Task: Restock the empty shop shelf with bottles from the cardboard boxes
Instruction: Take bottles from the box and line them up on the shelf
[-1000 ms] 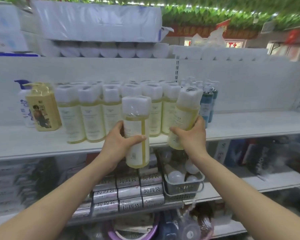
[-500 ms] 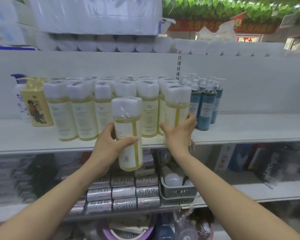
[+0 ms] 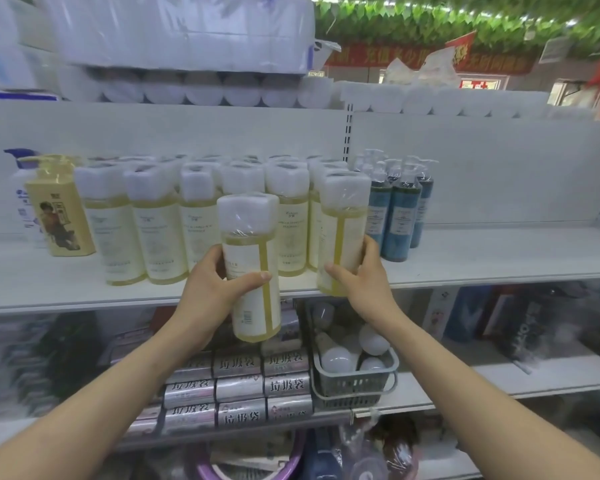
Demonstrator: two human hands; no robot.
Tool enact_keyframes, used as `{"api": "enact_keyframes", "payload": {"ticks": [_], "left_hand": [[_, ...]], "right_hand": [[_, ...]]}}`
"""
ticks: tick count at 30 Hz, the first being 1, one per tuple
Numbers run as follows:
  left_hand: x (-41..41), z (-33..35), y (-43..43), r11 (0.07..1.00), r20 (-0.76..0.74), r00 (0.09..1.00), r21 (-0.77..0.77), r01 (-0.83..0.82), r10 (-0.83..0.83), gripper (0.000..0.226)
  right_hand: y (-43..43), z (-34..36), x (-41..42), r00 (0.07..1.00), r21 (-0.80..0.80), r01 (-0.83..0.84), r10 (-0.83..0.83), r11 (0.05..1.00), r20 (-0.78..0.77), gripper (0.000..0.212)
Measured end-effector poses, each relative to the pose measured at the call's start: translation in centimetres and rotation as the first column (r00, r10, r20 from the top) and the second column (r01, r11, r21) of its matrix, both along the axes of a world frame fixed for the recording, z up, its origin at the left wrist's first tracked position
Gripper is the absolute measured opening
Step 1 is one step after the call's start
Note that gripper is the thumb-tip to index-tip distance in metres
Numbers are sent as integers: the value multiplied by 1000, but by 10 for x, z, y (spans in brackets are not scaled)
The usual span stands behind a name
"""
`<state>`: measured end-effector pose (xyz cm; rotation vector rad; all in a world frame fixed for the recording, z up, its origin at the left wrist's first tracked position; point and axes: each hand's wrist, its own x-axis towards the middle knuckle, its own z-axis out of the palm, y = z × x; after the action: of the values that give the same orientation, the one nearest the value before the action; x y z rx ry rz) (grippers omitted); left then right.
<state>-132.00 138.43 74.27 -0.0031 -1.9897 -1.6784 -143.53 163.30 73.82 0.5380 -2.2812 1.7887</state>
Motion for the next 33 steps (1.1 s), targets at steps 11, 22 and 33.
{"api": "enact_keyframes", "payload": {"ticks": [11, 22, 33], "left_hand": [[4, 2, 10, 999, 6, 999, 2, 32, -32, 73], [9, -1, 11, 1000, 14, 1000, 7, 8, -8, 69], [22, 3, 6, 999, 9, 999, 12, -35, 35, 68]], "right_hand": [[-19, -10, 4, 984, 5, 174, -174, 985, -43, 94], [-17, -12, 6, 951, 54, 295, -288, 954, -109, 81], [-22, -10, 8, 945, 103, 315, -301, 943, -130, 87]]}}
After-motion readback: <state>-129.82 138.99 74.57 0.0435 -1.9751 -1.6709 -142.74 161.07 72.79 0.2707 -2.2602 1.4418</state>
